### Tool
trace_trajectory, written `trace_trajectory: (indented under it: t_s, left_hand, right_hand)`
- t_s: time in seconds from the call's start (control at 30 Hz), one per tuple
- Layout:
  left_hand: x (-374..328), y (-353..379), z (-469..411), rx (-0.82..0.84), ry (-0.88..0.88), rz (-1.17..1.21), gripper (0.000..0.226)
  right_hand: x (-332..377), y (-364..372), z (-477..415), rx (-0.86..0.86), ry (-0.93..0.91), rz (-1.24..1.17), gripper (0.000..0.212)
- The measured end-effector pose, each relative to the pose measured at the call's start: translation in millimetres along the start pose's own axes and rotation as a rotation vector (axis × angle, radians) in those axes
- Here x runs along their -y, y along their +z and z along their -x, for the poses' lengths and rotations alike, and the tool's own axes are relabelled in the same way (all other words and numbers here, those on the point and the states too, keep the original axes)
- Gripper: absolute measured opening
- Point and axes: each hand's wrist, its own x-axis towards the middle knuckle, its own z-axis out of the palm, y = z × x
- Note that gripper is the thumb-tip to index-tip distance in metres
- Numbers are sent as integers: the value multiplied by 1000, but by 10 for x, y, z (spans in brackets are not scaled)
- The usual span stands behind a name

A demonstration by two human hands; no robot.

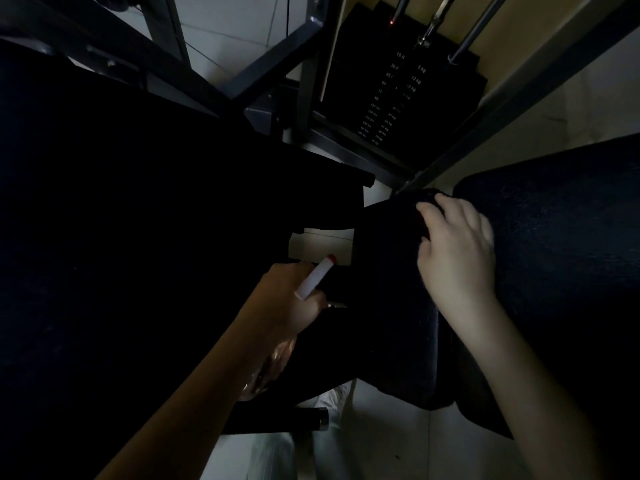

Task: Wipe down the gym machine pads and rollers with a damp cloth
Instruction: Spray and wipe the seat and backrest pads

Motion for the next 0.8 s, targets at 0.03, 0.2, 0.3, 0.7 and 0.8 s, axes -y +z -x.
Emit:
trace_trajectory:
  t_s: [0.03,0.2,0.3,0.7,0.8]
  left_hand:
    - [-1,-15,-9,-12,16,-7,61]
    - [48,-15,-76,-38,-70,0,67]
    - [75,-20,-98,-38,-164,22,62]
    - [158,-45,-130,-101,-304,158,10]
    - [138,-32,-148,-96,-289,139,18]
  right_hand:
    - [9,72,-33,-15,-26,9,45]
    - [90,525,-361,-48,-177,131,33]
    - [195,745,-535,29,-229,186,27]
    - [292,803,-33,141,-227,269,28]
    - [448,1020,-372,143,-212,299,20]
